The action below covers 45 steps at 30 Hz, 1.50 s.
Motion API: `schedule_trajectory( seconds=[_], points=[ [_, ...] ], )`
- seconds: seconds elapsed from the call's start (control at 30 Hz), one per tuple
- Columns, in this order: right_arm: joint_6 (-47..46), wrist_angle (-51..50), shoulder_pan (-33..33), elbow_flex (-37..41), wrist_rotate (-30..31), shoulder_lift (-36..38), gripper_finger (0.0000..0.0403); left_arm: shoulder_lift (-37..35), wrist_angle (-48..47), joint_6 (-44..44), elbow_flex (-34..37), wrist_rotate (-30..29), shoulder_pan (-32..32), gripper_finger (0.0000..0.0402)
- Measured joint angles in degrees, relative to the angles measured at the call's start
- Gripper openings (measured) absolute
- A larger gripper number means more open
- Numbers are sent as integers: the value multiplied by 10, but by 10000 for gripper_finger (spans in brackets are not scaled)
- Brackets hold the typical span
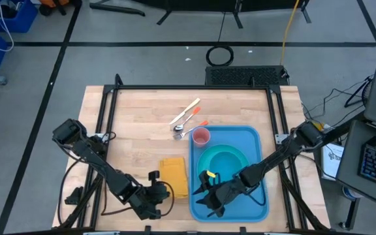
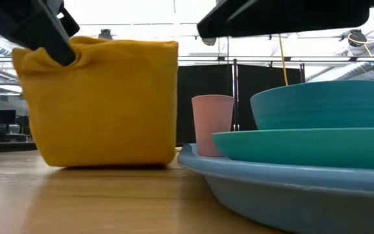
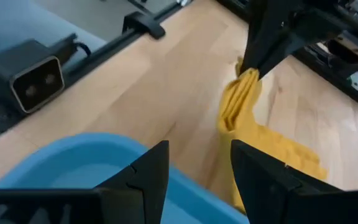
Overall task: Set up tray
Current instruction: Put the yellow table napkin on the blue tray to the bottom of the light blue plate
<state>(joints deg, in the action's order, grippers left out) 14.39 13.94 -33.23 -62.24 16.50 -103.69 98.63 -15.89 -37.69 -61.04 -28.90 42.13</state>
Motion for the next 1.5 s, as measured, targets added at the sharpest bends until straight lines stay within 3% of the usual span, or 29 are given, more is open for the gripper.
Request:
schedule_trajectory(
  seconds=[0.17,0.3,0.8,1.07,1.5],
  points=[
    [-5,-5,0,-10,43,-13,164,-1,-4,0,0,-3,-1,7],
    [-25,-2,4,-10,45,-13,173,-1,-4,0,0,-14,-1,7],
    [-61,19,22,-9,6,-18,235,-1,42,50,0,-2,-12,7],
    [-47,75,30,-9,-17,-57,233,-1,55,57,0,4,-16,7],
    [-54,94,34,-9,-17,-55,198,-1,60,64,0,4,-16,7]
  ],
)
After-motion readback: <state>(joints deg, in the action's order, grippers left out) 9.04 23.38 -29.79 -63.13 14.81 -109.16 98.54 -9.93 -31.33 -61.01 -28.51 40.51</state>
